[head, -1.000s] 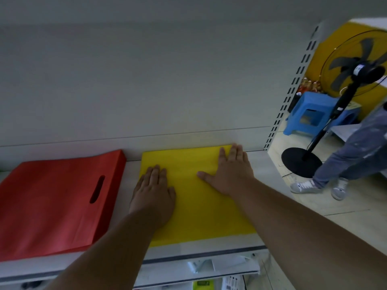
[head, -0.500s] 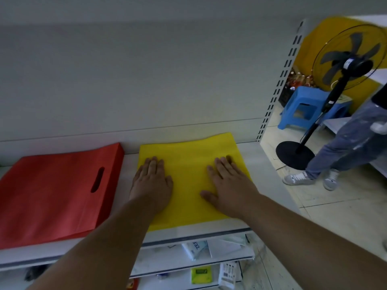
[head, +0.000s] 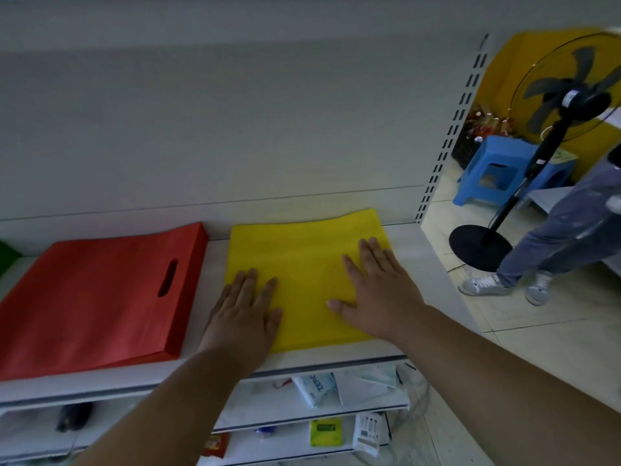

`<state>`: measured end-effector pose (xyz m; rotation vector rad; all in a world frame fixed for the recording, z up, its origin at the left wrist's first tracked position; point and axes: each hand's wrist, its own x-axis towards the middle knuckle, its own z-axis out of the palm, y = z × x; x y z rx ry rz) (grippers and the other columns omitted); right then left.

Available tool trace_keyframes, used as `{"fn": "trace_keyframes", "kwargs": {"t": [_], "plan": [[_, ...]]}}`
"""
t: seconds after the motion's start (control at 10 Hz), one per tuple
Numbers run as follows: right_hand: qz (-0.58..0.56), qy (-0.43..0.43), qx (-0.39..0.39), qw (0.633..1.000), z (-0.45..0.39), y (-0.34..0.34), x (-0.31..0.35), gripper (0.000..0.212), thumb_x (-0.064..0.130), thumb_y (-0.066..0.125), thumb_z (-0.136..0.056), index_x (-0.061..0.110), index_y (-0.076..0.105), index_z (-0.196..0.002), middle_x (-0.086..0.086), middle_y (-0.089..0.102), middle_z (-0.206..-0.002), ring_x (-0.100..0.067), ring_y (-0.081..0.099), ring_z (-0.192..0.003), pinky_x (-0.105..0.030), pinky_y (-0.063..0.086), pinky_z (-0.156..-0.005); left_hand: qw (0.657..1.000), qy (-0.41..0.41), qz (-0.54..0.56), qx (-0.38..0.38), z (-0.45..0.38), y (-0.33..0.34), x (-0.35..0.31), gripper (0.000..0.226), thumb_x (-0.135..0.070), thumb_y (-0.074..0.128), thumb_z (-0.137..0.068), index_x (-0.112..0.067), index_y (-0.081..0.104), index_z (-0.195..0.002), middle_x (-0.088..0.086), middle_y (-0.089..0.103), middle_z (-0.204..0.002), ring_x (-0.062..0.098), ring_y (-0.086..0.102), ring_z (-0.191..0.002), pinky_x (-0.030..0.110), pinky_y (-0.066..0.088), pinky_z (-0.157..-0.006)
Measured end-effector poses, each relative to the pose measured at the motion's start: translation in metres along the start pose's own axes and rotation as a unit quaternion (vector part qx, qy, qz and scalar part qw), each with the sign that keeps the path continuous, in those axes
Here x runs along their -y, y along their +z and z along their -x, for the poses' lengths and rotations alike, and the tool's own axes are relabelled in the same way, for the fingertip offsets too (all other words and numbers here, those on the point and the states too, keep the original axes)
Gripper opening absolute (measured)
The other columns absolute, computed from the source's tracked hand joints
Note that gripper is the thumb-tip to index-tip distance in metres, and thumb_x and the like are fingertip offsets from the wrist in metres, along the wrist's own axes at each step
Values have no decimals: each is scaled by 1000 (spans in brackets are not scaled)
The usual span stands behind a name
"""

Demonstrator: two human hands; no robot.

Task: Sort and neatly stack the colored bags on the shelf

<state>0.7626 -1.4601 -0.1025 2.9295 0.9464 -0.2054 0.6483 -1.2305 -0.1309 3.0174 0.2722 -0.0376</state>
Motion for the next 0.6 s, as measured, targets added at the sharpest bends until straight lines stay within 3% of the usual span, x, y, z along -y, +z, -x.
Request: {"fn": "trace_keyframes", "kwargs": {"t": [0.1,0.3,0.4,0.5,0.6], "plan": [[-30,33,-4,999,10,6,-8,105,82,-9,-71,17,-12,-154,-17,-23,-158,-29,-24,-146,-42,-6,-121,1000,-6,3,8,-1,1,3,86,-68,-12,-76,-36,3,-155,2,-7,-164,18,-11,-150,28,-13,-116],[-84,45,-1,995,11,13,-9,100,81,9,-79,17,-13,-154,-13,-21,-159,-26,-20,-147,-39,-2,-120,999,-7,19,25,-1,-4,2,92,-71,-8,-73,-33,9,-156,1,-2,-165,18,-8,-151,27,-9,-116],[-88,40,25,995,7,6,-12,99,79,26,-85,19,-14,-154,-12,-17,-161,-26,-16,-148,-40,0,-121,998,-10,39,55,-5,-9,1,88,-74,7,-81,-27,16,-155,3,2,-165,20,-3,-151,32,-1,-120],[-82,42,58,994,4,-18,-12,102,81,30,-83,22,-12,-154,-12,-15,-161,-28,-12,-149,-44,1,-121,996,-25,42,75,-10,-29,-3,66,-58,31,-99,-25,19,-154,6,4,-164,25,3,-151,38,7,-120],[-53,9,-25,998,14,-42,3,100,81,32,-84,23,-7,-155,-13,-15,-161,-28,-15,-148,-47,-1,-121,999,-11,15,-43,5,-47,-14,57,-51,33,-99,-23,35,-149,8,32,-156,30,30,-142,44,29,-112]]}}
